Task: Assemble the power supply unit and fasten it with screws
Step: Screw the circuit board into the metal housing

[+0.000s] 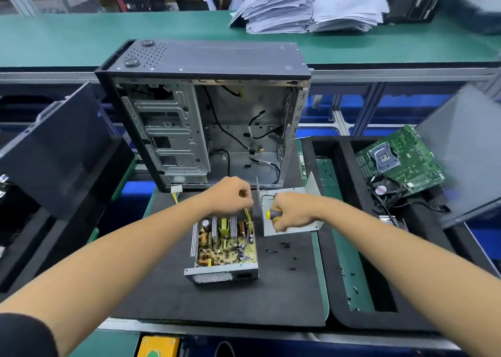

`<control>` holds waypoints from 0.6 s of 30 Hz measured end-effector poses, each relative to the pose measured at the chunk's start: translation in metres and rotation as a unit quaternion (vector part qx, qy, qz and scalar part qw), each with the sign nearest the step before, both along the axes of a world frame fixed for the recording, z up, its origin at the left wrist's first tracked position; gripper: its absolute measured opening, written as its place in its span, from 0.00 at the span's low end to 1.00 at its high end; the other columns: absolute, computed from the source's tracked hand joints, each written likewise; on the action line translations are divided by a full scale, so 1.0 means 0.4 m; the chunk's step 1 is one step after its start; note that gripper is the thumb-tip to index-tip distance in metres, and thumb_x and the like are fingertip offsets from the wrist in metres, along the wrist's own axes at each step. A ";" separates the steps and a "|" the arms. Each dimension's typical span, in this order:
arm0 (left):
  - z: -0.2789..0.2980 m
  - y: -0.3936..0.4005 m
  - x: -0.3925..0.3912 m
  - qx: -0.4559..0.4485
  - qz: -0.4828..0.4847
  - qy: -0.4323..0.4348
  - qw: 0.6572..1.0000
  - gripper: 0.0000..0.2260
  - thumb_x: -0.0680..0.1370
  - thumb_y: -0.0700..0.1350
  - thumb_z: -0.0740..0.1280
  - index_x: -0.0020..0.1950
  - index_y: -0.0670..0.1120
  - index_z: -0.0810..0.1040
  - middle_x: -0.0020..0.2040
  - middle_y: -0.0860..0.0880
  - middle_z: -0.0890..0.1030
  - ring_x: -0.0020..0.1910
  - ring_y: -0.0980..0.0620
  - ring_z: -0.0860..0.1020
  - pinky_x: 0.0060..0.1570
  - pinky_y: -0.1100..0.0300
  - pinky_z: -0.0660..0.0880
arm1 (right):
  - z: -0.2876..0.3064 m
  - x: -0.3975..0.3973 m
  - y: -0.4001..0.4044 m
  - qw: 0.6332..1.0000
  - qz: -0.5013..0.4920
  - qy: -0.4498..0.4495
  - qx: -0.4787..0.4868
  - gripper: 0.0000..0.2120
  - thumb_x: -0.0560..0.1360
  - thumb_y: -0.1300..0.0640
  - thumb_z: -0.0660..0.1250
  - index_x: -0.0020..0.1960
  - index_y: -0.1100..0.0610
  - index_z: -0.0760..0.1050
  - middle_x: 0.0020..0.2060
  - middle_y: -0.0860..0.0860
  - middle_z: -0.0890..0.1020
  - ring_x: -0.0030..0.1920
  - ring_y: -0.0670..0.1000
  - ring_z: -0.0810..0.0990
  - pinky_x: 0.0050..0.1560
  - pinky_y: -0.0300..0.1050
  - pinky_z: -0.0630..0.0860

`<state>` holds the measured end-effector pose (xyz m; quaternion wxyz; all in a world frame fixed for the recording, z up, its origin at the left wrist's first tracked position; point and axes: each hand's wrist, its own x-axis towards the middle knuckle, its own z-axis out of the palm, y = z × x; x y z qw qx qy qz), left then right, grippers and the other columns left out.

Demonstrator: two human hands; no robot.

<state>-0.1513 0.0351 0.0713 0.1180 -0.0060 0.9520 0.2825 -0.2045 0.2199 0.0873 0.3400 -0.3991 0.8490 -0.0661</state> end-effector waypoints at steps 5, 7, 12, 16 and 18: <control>0.054 -0.045 0.017 0.246 0.045 -0.009 0.968 0.10 0.73 0.28 0.65 0.48 0.42 0.77 0.39 0.45 0.81 0.34 0.57 0.78 0.36 0.66 0.74 | 0.104 -0.017 -0.063 0.966 -0.142 -0.070 -0.206 0.08 0.71 0.62 0.66 0.35 0.63 0.71 0.29 0.57 0.65 0.28 0.52 0.61 0.27 0.40 0.58; 0.079 -0.064 0.027 0.305 0.047 0.010 0.951 0.12 0.72 0.27 0.67 0.49 0.42 0.76 0.39 0.45 0.82 0.36 0.56 0.79 0.37 0.67 0.75 | 0.112 -0.010 -0.104 0.943 -0.182 -0.080 -0.267 0.07 0.71 0.62 0.67 0.37 0.59 0.70 0.31 0.56 0.63 0.29 0.51 0.60 0.28 0.40 0.58; 0.099 -0.106 0.059 0.322 0.125 0.099 0.933 0.11 0.70 0.34 0.75 0.49 0.41 0.77 0.38 0.48 0.82 0.38 0.53 0.78 0.42 0.61 0.77 | 0.111 0.001 -0.184 0.909 -0.236 -0.112 -0.326 0.10 0.70 0.62 0.68 0.39 0.70 0.74 0.29 0.56 0.70 0.26 0.49 0.64 0.24 0.37 0.60; 0.100 -0.155 0.083 0.339 0.161 0.150 0.915 0.09 0.71 0.33 0.74 0.45 0.43 0.77 0.37 0.48 0.81 0.39 0.49 0.78 0.45 0.55 0.78 | 0.119 0.008 -0.236 0.889 -0.261 -0.131 -0.353 0.06 0.70 0.63 0.69 0.35 0.64 0.77 0.26 0.53 0.73 0.22 0.48 0.66 0.24 0.35 0.60; 0.094 -0.174 0.092 0.327 0.152 0.173 0.917 0.07 0.71 0.34 0.74 0.43 0.43 0.79 0.36 0.51 0.81 0.37 0.53 0.78 0.42 0.59 0.77 | 0.122 0.013 -0.258 0.886 -0.265 -0.153 -0.350 0.08 0.70 0.62 0.70 0.33 0.60 0.76 0.25 0.52 0.75 0.21 0.47 0.66 0.23 0.35 0.61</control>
